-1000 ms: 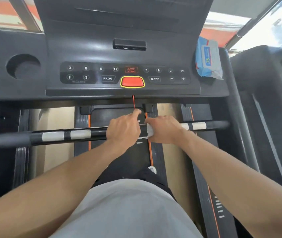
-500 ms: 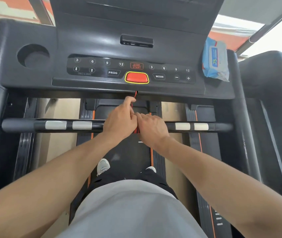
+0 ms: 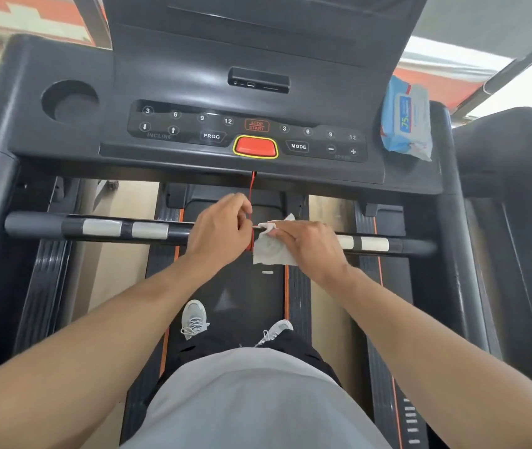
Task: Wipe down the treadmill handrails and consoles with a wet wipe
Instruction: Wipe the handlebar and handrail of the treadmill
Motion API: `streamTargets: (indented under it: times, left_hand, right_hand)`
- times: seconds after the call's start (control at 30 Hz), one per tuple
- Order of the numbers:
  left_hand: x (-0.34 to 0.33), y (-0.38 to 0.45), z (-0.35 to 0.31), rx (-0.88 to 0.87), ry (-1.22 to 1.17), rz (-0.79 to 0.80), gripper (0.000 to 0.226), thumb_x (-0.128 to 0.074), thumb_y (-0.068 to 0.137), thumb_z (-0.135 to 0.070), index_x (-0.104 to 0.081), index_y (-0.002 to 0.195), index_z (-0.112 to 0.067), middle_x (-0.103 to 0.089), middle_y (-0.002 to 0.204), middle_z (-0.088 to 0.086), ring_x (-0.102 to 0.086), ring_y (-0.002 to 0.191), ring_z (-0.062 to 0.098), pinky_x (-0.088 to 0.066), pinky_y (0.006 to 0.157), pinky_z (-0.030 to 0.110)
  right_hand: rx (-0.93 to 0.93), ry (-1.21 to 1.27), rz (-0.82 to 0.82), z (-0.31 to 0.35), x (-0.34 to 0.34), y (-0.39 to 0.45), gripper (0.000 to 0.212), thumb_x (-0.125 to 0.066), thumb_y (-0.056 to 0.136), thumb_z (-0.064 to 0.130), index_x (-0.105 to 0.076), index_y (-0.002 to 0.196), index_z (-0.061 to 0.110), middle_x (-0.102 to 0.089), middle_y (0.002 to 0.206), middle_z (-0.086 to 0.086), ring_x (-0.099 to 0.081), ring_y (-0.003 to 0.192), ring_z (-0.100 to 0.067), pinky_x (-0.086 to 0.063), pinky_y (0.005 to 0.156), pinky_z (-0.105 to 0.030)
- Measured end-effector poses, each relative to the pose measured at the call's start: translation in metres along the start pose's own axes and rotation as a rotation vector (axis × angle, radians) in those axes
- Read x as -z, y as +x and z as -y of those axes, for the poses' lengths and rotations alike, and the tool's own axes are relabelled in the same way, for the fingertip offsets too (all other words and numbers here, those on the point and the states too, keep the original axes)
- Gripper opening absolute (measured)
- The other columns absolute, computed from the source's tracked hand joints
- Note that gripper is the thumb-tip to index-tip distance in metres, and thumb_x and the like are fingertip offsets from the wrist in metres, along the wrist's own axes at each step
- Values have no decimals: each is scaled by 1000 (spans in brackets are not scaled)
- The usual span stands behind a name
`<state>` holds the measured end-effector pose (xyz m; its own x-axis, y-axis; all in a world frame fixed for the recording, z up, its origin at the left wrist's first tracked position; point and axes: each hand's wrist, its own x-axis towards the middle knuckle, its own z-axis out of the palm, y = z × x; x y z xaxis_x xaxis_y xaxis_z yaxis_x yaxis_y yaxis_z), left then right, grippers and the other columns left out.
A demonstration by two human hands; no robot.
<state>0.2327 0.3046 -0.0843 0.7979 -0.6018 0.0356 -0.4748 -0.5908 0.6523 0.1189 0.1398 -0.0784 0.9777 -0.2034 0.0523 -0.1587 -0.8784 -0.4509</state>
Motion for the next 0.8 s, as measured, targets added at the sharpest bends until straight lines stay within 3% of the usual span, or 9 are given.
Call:
streamTargets:
  times: [0.07,0.13,0.23,0.33,0.47,0.5,0.57,0.67,0.8]
  left_hand:
    - [0,-3,0,-17,-26,-25,13,-55,91,-7,-61,94,-18,-64,86,-7,-62,77,16,-56,73,40]
    - [-1,-5,1,-20,-74,-50,20,-53,87,0,-63,93,-16,-65,86,-6,-62,78,14,-56,74,40]
    - [-4,-7,2,7,-140,-70,25,-52,83,1,-64,93,-18,-65,84,-9,-63,80,11,-56,76,39]
    - [-7,-10,-6,-19,-166,-117,23,-58,83,-2,-65,97,-20,-66,90,-11,-62,89,11,-54,83,35]
    - [-21,-11,-25,-121,-154,-59,23,-61,84,-5,-65,102,-19,-66,96,-11,-58,97,10,-46,87,29]
    - [-25,-9,-28,-139,-114,-38,22,-61,85,-9,-65,103,-20,-66,97,-13,-58,97,10,-47,88,31]
    - [-31,-6,-31,-141,-25,-15,20,-61,87,-17,-65,105,-24,-68,95,-15,-61,94,11,-49,88,35]
    - [-35,-6,-35,-91,71,-17,16,-59,92,-22,-66,105,-27,-71,89,-13,-65,84,15,-52,77,35]
    - [-40,-4,-39,44,130,-18,20,-49,95,-23,-64,107,-31,-71,86,-5,-64,80,27,-51,70,39]
  right_hand:
    - [-30,-12,-92,12,-15,-2,27,-55,100,32,-78,99,18,-75,81,-3,-68,72,-25,-45,59,-30]
    - [61,-41,-169,21,-32,-3,21,-61,95,23,-79,104,15,-79,99,-2,-74,91,-23,-55,76,-32]
    - [233,-54,-151,9,-31,-8,28,-69,95,21,-74,121,13,-75,120,-1,-71,109,-20,-54,92,-35]
    - [273,-103,-97,-20,-9,-18,30,-66,98,21,-71,126,14,-73,123,-1,-70,108,-24,-55,91,-39]
    - [155,-162,-147,-57,36,-30,13,-66,91,3,-74,101,6,-76,96,-10,-71,84,-35,-56,79,-40]
    - [112,-176,-123,-64,50,-33,9,-66,94,8,-73,100,6,-75,93,-10,-70,83,-34,-55,78,-39]
    - [-28,-156,76,-66,72,-38,24,-63,101,32,-72,107,11,-74,98,-4,-68,90,-30,-51,77,-39]
    - [-137,-209,368,-57,70,-28,47,-69,89,55,-62,117,18,-67,105,3,-63,98,-26,-41,72,-35]
    - [-15,-393,401,-23,30,-2,57,-63,89,64,-53,117,15,-66,112,-2,-65,103,-26,-40,76,-37]
